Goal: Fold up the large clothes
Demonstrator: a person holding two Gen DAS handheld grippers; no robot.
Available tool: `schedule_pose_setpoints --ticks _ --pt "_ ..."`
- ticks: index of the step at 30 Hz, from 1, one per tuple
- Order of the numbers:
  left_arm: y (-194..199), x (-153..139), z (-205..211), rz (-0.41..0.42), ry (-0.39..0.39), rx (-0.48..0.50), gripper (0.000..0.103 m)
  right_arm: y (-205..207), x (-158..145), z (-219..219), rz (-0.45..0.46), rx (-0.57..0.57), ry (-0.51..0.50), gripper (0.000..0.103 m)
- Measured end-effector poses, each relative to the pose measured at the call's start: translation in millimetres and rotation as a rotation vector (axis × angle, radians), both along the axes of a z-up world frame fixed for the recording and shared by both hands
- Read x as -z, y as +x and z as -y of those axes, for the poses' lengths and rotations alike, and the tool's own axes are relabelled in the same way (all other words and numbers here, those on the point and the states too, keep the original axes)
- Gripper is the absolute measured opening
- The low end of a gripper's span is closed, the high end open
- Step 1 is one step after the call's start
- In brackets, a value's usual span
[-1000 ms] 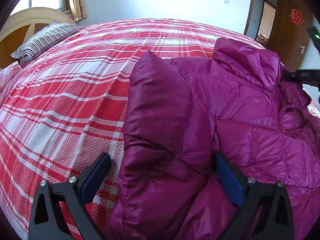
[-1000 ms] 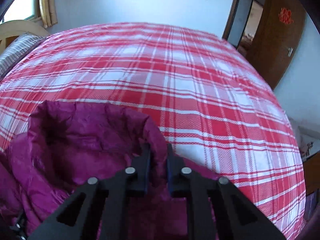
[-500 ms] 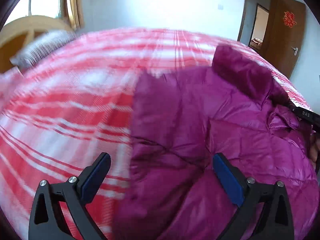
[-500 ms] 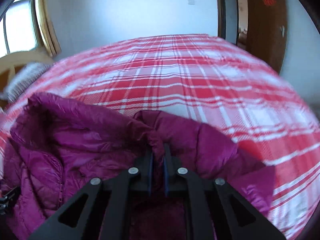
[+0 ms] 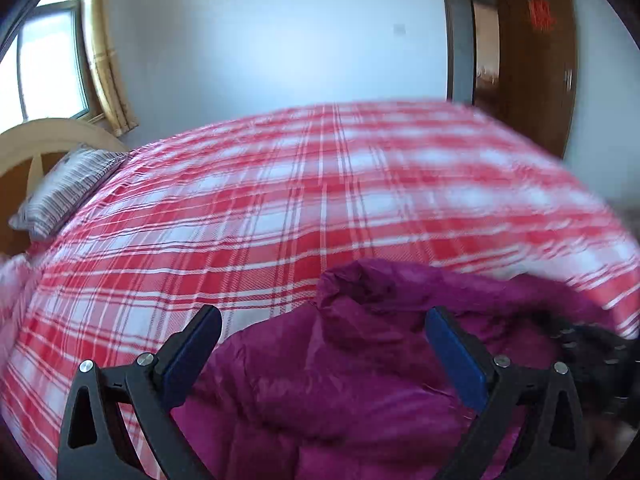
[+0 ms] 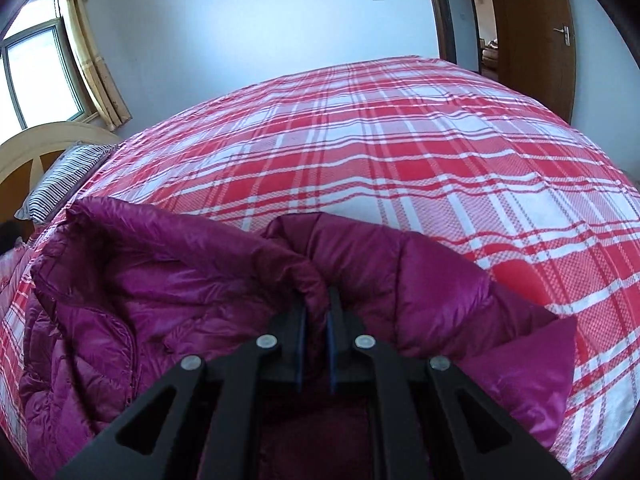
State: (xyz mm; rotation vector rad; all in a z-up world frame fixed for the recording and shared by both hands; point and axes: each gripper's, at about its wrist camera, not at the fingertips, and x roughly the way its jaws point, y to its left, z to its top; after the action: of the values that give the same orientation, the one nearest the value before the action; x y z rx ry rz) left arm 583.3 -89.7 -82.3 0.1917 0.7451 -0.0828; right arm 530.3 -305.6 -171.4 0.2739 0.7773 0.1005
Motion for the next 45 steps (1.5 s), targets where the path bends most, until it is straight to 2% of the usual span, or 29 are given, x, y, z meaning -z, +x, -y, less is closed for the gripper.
schedule_pose_setpoints --ticks 1,2,3,4,5,6,8,9,21,23,27,30,31,33,36,37,39,42,45 --pt "9 13 3 -0.037 0.053 0.003 0.101 0 0 1 0.002 0.0 0.005 0.011" --pt "8 18 3 -0.034 0.077 -0.002 0.089 -1 1 2 0.004 0.0 0.013 0.011" --pt "7 21 2 -0.025 0.084 0.008 0.068 -1 1 2 0.006 0.0 0.019 0.011" --pt "4 23 0 -0.028 0.075 0.037 0.057 -1 1 3 0.01 0.0 0.025 0.011" --pt "1 26 -2 -0.04 0.06 0.07 0.035 -2 1 4 0.014 0.0 0.031 0.011" --pt "-1 26 -2 -0.046 0.05 0.094 0.019 -2 1 5 0.016 0.001 0.035 0.011" --pt "-11 27 0 -0.021 0.077 0.128 0.016 -2 1 6 0.017 0.003 0.045 0.011" --pt "-14 29 0 -0.016 0.089 0.146 0.011 -2 1 6 0.018 0.004 0.048 0.011" --pt "-47 64 -10 -0.044 0.149 0.251 0.009 -1 3 13 0.016 0.029 0.079 0.01" --pt "-52 52 -13 0.0 0.134 0.236 0.009 -2 2 12 0.016 0.029 0.073 0.01" --pt "-73 -7 -29 0.165 -0.053 0.229 0.009 -2 3 12 0.016 0.028 0.073 0.01" --pt "-72 -46 -30 0.264 -0.118 0.231 0.012 -2 3 12 0.016 0.028 0.069 0.01" --pt "-59 -53 -28 0.257 -0.126 0.215 0.017 -2 3 12 0.016 0.028 0.069 0.01" --pt "-33 -49 -24 0.205 -0.134 0.168 0.058 -2 3 13 0.018 0.029 0.067 0.01" --pt "3 -20 -21 0.105 -0.132 0.095 0.061 -3 2 14 0.02 0.032 0.068 0.01" --pt "8 -8 -18 0.06 -0.144 0.1 0.061 -3 3 14 0.02 0.031 0.069 0.01" --pt "8 10 -11 0.026 -0.148 0.107 0.061 -3 3 15 0.022 0.031 0.072 0.01" --pt "0 39 3 -0.027 -0.062 0.147 0.061 -3 3 15 0.022 0.031 0.073 0.01" --pt "-4 56 2 -0.075 -0.049 0.149 0.061 -3 2 14 0.024 0.032 0.07 0.01"
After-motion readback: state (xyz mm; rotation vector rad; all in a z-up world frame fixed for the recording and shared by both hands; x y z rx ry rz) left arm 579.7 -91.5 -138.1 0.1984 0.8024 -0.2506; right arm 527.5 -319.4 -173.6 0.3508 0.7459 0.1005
